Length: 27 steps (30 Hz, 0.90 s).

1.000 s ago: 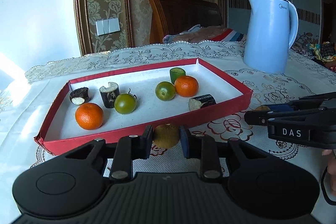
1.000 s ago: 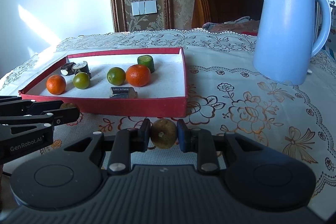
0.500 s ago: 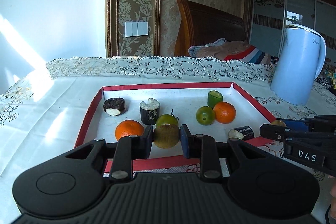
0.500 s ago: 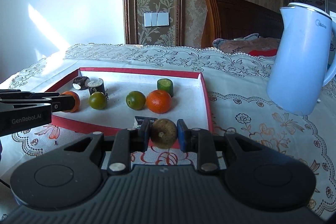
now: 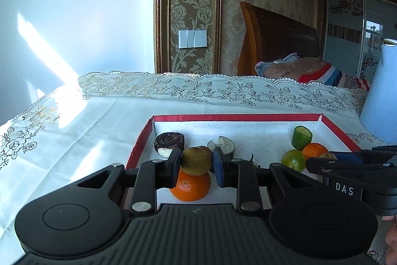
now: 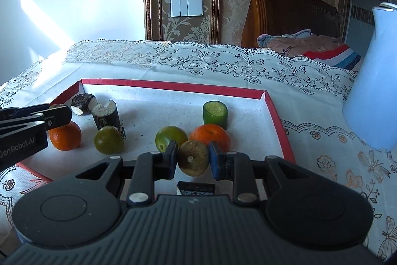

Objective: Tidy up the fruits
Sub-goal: 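Carry and release the brown fruit in the tray with the left gripper while the right releases its fruit there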

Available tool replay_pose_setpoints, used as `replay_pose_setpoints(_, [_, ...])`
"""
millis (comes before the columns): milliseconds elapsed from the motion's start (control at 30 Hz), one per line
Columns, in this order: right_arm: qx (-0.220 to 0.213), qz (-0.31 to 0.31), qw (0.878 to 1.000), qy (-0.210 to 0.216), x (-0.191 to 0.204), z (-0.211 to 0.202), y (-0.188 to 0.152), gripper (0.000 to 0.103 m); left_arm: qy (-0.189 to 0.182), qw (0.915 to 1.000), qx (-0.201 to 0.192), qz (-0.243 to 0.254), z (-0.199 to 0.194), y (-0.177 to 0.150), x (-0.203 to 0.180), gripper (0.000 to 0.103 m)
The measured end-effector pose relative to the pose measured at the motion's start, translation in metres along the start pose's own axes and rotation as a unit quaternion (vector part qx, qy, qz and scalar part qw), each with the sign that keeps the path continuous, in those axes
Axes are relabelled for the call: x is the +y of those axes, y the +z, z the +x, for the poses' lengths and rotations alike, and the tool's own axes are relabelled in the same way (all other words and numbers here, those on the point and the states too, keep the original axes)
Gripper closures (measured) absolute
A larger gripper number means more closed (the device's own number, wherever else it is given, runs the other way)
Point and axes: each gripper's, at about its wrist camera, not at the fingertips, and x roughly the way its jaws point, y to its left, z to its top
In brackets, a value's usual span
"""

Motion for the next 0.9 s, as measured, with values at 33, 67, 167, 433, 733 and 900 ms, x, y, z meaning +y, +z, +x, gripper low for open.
replay_pose_setpoints(33, [-0.004, -0.005, 1.000, -0.005, 0.002, 0.000, 0.001, 0.077, 0.007, 0.9999, -0.002, 0.007, 0.004, 0.001, -0.002, 0.076])
replay_pose_setpoints(67, [-0.005, -0.004, 1.000, -0.002, 0.002, 0.001, 0.001, 0.077, 0.015, 0.9998, -0.003, 0.011, 0.007, 0.002, -0.003, 0.075])
replay_pose_setpoints(167, [-0.009, -0.005, 1.000, 0.001, 0.003, 0.001, 0.002, 0.076, 0.026, 0.9996, 0.004, 0.007, 0.015, 0.003, -0.004, 0.075])
replay_pose_setpoints(433, [-0.007, 0.002, 1.000, 0.005, 0.003, 0.001, 0.003, 0.064, 0.024, 0.9991, 0.034, -0.007, 0.019, 0.000, 0.001, 0.074])
replay_pose_setpoints(733, [-0.007, -0.002, 1.000, 0.008, 0.005, -0.002, 0.000, 0.050, 0.014, 0.9984, 0.044, -0.034, 0.017, 0.000, 0.010, 0.074])
replay_pose_setpoints(900, [-0.009, 0.001, 1.000, 0.009, 0.005, -0.008, -0.001, 0.042, 0.010, 0.9984, 0.044, -0.035, 0.012, -0.001, 0.010, 0.073])
